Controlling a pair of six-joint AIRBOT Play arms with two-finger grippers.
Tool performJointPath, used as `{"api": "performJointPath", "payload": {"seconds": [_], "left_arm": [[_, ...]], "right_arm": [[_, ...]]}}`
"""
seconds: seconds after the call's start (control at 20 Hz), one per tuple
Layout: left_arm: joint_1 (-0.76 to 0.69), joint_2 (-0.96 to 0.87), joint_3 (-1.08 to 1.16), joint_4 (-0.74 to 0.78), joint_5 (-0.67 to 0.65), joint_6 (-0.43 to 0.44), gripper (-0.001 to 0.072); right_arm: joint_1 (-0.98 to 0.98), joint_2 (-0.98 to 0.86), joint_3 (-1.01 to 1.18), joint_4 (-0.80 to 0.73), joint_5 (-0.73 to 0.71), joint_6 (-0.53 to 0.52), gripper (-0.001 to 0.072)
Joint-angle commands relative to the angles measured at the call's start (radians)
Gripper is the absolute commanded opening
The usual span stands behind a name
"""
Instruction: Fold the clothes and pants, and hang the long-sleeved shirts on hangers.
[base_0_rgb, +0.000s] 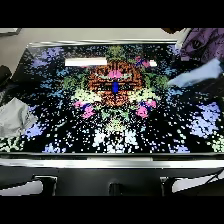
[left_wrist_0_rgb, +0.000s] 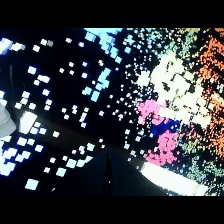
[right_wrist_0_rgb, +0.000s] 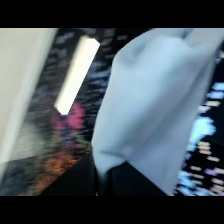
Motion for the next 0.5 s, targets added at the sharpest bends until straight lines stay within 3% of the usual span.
{"api": "performJointPath", "payload": {"seconds": [0.0,0.2,0.45], "left_arm": [[0.001,-0.001,0.000,0.000,-0.003,0.000,0.0020],[0.001,-0.001,0.000,0.000,-0.003,0.000,0.0020],[0.001,-0.001,0.000,0.000,-0.006,0.000,0.0020]], "right_arm": [[-0.103,0.019,-0.039,-0.209,-0.202,0.025,0.0035],[-0.176,0.123,-0.233,-0.350,-0.266,-0.045,0.0035],[-0.272,0.349,-0.673,-0.432,-0.199,0.002,0.0036]]}}
